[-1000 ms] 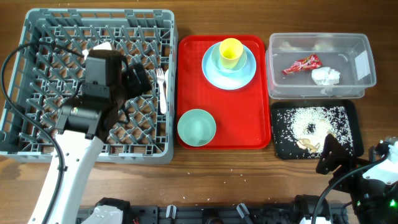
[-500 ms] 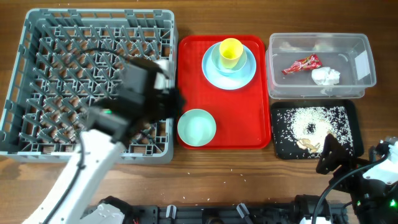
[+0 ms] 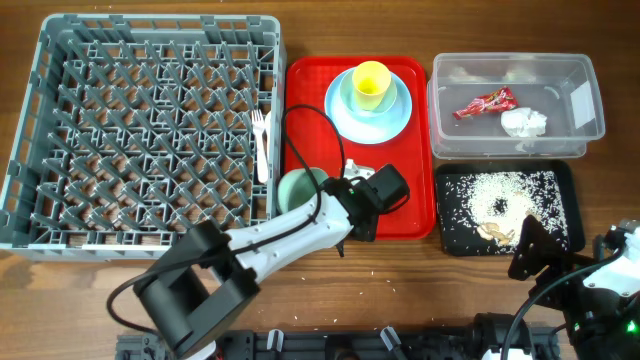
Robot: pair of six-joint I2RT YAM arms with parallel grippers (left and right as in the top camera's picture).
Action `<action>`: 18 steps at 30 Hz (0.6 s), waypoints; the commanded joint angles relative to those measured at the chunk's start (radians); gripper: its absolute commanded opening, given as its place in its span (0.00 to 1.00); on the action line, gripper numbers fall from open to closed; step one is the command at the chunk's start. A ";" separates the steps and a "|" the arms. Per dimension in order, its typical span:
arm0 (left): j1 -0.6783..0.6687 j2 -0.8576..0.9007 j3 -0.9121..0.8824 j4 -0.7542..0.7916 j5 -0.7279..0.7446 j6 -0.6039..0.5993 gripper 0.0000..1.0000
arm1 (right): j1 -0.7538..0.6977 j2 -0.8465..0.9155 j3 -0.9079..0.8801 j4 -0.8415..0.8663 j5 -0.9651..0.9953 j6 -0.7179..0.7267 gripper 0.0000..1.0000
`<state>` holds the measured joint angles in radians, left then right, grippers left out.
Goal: Sort waste into correct bins and load items into the dishwasher rack
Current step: 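Reach the left gripper to the green bowl and grasp its rim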
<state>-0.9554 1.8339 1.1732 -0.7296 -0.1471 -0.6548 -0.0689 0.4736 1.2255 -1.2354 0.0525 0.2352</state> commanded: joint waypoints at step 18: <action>0.005 -0.140 0.030 -0.022 -0.163 -0.004 0.31 | -0.002 -0.006 -0.003 0.000 0.007 0.011 1.00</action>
<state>-0.9554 1.6722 1.2289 -0.7773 -0.2466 -0.6567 -0.0689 0.4736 1.2255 -1.2354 0.0525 0.2352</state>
